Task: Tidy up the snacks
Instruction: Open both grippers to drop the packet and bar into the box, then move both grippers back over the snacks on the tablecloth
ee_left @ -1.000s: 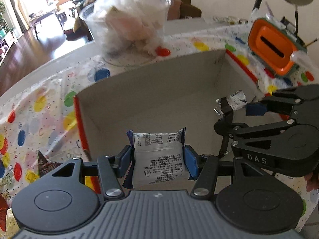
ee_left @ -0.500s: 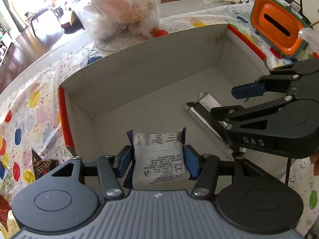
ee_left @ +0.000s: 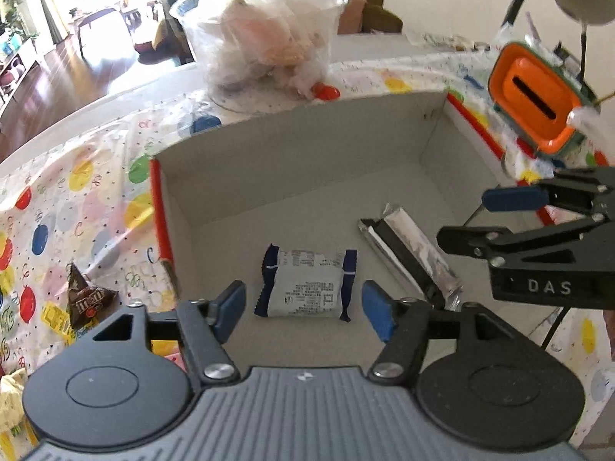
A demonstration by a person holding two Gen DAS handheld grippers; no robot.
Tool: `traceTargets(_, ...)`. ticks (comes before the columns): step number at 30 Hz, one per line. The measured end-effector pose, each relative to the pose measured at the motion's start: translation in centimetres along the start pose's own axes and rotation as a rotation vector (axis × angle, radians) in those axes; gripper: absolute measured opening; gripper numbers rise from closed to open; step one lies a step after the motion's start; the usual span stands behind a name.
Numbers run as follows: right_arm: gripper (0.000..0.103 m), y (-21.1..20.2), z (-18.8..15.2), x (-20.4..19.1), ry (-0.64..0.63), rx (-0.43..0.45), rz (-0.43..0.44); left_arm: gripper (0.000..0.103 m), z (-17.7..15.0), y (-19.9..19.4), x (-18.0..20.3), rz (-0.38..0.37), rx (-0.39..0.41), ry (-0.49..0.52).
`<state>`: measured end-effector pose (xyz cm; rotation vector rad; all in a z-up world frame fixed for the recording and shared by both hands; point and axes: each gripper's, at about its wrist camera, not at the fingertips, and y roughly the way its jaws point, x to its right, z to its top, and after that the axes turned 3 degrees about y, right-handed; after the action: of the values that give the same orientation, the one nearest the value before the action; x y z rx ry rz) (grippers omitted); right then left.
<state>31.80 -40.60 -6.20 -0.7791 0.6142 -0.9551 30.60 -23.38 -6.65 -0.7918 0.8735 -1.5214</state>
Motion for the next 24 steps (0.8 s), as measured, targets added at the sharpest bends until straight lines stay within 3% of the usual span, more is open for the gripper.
traceTargets(8, 0.066, -2.8, -0.1, -1.4, -0.003, 0.063, 0.028, 0.067, -1.0, -3.4, -0.8, 0.002, 0.082, -0.017)
traceTargets(14, 0.077, -4.8, -0.1, -2.9, -0.008, 0.120, 0.048, 0.070, -2.1, -5.9, -1.5, 0.008, 0.145, -0.018)
traceTargets(24, 0.086, -7.6, -0.6, -6.9, -0.020, 0.209, 0.072, 0.075, -4.9, -9.9, -4.8, -0.001, 0.228, -0.032)
